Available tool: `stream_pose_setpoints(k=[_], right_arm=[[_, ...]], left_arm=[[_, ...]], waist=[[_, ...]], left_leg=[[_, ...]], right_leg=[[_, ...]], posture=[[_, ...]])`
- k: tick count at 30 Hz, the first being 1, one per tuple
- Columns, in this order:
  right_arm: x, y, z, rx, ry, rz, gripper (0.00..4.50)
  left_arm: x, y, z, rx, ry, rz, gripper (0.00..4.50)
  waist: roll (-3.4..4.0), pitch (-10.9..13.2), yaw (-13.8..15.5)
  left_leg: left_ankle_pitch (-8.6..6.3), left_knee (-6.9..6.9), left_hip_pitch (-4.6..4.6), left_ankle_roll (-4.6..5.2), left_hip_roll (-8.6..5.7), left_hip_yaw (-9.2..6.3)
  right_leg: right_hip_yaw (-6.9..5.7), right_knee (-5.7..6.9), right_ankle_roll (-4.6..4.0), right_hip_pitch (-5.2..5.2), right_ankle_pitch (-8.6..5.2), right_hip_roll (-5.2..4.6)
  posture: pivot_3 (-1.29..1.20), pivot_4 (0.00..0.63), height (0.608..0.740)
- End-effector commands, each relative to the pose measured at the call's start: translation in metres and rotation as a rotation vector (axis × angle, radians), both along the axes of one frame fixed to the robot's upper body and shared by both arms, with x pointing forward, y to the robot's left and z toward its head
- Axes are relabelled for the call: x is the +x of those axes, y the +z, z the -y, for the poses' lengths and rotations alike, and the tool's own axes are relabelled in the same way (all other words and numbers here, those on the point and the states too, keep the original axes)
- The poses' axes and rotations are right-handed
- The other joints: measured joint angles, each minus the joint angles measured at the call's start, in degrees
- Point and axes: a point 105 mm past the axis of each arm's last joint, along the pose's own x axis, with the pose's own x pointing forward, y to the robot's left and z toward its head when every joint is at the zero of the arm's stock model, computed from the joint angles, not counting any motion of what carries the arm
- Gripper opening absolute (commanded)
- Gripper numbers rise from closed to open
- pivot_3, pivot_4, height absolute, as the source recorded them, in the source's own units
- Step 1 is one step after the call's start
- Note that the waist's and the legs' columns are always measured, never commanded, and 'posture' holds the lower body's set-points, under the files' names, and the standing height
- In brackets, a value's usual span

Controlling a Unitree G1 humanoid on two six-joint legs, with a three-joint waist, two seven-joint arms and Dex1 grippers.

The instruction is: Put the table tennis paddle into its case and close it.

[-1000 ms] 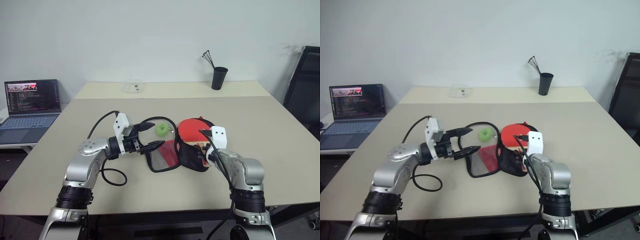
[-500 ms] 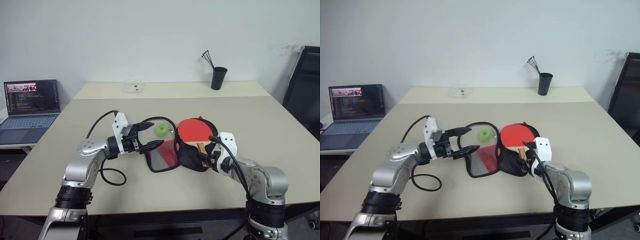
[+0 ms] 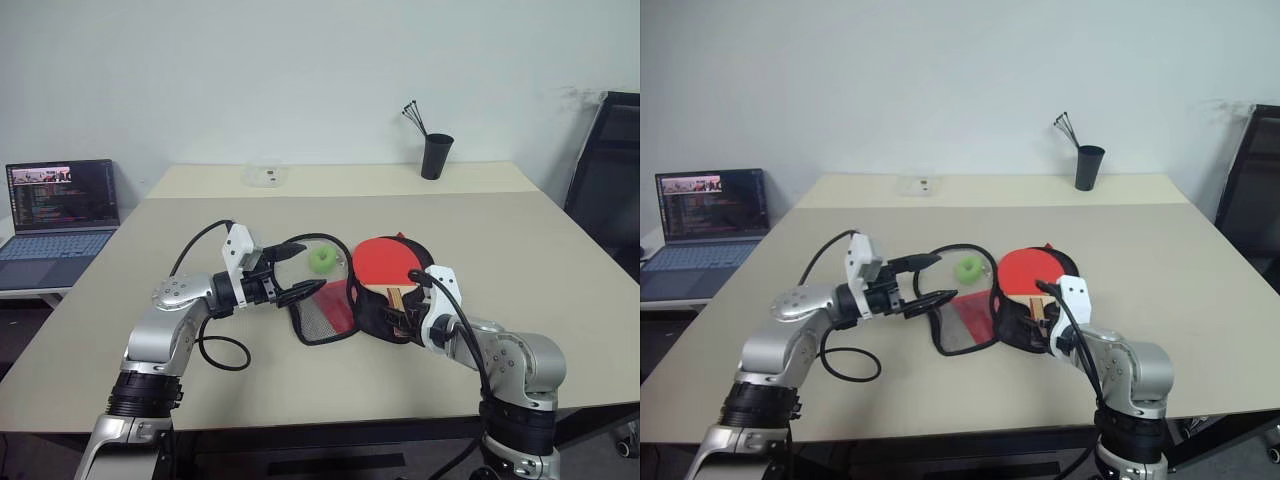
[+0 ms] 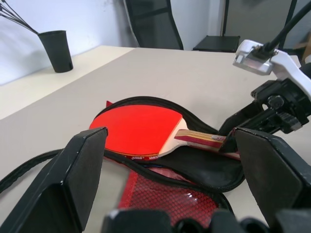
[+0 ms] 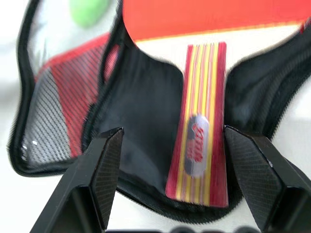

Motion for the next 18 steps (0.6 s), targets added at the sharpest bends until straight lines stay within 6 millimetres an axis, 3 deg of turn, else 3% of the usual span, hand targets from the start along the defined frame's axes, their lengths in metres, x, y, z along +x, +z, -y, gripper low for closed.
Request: stream_pose_setpoints(k=[1, 6, 12, 18], right_arm=[[-0.001, 0.012, -0.004, 0.007, 0.021, 0.055, 3.60], [0.011, 0.026, 0.022, -0.091, 0.007, 0.168, 3.60], [0.044, 0.043, 0.062, -0.168, -0.062, 0.288, 3.60], [0.074, 0.028, 0.089, -0.200, -0.128, 0.293, 3.60]], left_arm=[[-0.002, 0.015, -0.003, -0.013, -0.004, 0.053, 4.50], [-0.002, 0.016, -0.004, -0.020, 0.005, 0.056, 4.50], [0.001, 0.020, -0.007, -0.051, 0.035, 0.060, 4.50], [0.001, 0.020, -0.008, -0.058, 0.042, 0.059, 4.50]], waist=[[0.00, 0.00, 0.00], [0.00, 0.00, -0.02], [0.00, 0.00, -0.14], [-0.01, 0.01, -0.17]], left_leg=[[0.00, 0.00, 0.00, 0.00, 0.00, -0.01], [0.00, 0.00, -0.02, 0.00, -0.02, 0.00], [0.00, -0.02, -0.01, 0.00, -0.02, 0.00], [0.00, -0.05, -0.01, 0.01, -0.02, 0.04]], right_leg=[[0.00, 0.00, 0.00, 0.00, 0.00, 0.00], [0.00, -0.04, 0.00, 0.00, 0.00, -0.01], [0.00, -0.04, 0.00, 0.00, 0.00, 0.00], [0.05, -0.06, 0.00, 0.00, 0.00, 0.02]], posture=[[0.00, 0.150, 0.740], [0.00, 0.150, 0.740], [0.00, 0.150, 0.740], [0.00, 0.150, 0.740]])
